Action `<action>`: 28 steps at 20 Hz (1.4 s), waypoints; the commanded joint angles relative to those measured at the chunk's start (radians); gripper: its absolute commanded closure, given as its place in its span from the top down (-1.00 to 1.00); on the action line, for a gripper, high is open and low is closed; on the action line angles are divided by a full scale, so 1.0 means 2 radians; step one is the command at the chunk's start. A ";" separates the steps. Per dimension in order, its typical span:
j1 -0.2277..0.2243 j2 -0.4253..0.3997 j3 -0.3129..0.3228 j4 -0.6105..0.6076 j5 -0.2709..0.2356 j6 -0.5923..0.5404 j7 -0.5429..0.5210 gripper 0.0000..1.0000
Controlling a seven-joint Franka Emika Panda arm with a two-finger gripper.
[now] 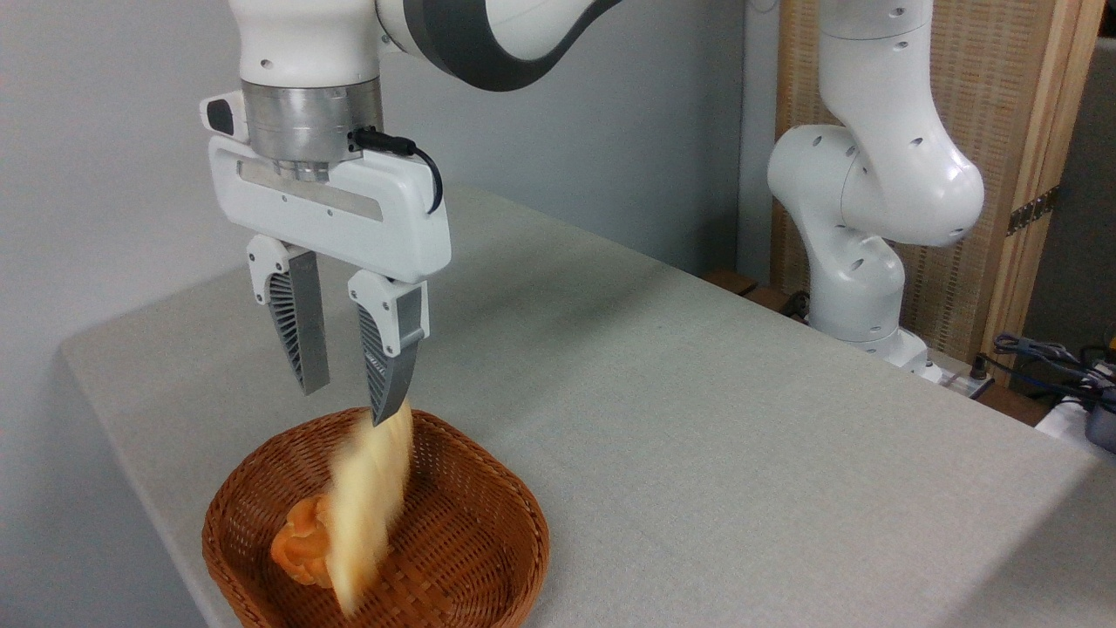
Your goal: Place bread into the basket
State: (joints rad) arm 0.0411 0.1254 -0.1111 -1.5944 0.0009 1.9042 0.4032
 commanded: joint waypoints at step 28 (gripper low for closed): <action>-0.057 -0.085 0.066 -0.032 -0.043 -0.158 0.150 1.00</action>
State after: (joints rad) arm -0.0521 -0.0320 -0.0022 -1.6410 -0.0750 1.6161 0.6787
